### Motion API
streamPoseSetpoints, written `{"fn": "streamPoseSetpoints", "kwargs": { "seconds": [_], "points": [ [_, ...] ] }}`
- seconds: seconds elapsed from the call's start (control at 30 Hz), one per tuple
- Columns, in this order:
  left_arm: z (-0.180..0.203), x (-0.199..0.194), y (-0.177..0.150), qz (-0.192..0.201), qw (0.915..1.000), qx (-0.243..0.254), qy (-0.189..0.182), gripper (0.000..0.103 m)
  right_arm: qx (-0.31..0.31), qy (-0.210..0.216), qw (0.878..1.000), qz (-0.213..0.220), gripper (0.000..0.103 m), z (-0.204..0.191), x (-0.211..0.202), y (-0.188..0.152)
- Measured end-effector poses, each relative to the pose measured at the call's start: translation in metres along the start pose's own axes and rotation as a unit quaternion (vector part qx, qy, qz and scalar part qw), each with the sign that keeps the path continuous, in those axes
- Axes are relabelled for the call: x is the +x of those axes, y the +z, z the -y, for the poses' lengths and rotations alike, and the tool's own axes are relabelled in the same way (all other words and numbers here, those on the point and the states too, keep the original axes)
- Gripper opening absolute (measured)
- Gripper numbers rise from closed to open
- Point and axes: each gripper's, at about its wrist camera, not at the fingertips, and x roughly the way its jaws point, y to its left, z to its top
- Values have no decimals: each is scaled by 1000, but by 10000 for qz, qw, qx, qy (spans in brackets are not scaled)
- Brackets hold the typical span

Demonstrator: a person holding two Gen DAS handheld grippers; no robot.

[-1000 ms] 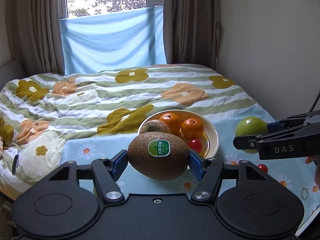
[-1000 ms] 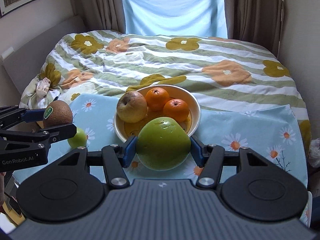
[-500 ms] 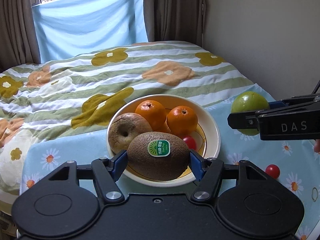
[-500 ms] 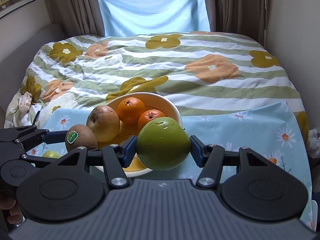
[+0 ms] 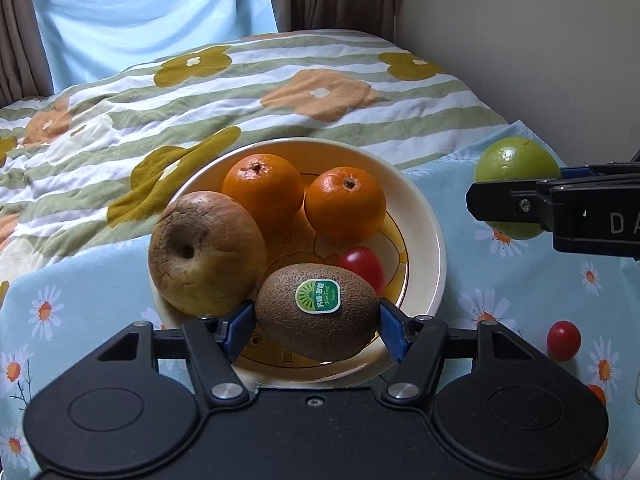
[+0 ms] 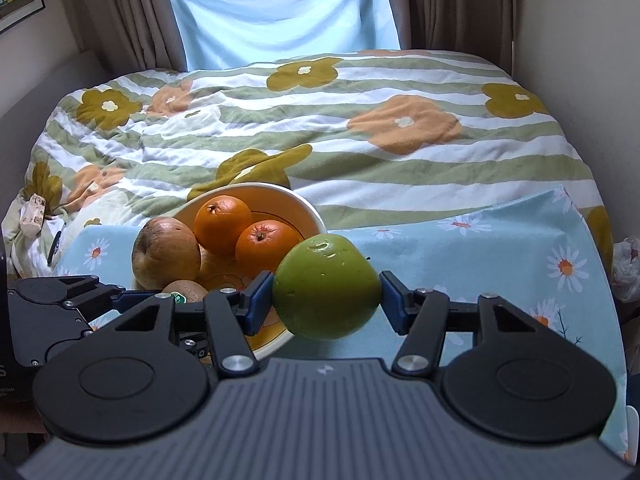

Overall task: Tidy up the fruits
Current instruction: 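Lower the kiwi into the bowl with the left tool while the right tool releases the green apple there, then lift both open tools away from the bowl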

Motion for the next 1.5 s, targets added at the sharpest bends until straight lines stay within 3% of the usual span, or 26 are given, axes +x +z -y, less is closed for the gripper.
{"fn": "streamPoseSetpoints", "kwargs": {
  "seconds": [0.13,0.27,0.87,1.27,1.3,1.4,1.5],
  "points": [
    [-1,3,-1,-71,10000,0,-54,72,22,1,10000,3,72,4,3,1],
    [-5,-11,-3,158,9997,-40,-201,90,51,14,10000,30,72,7,6,5],
    [-45,-75,-31,840,9958,-233,286,91,-423,369,9984,-102,72,-23,35,7],
    [-68,-84,-41,899,9923,-628,584,91,-567,474,9971,-171,73,-39,51,-4],
    [-69,-84,-43,875,9921,-668,594,91,-541,464,9973,-151,74,-40,50,-4],
    [-71,-87,-49,838,9919,-723,624,91,-469,426,9979,93,99,-40,43,-2],
    [-72,-93,-53,849,9914,-710,697,91,-378,345,9984,233,103,-37,35,1]
  ]
}}
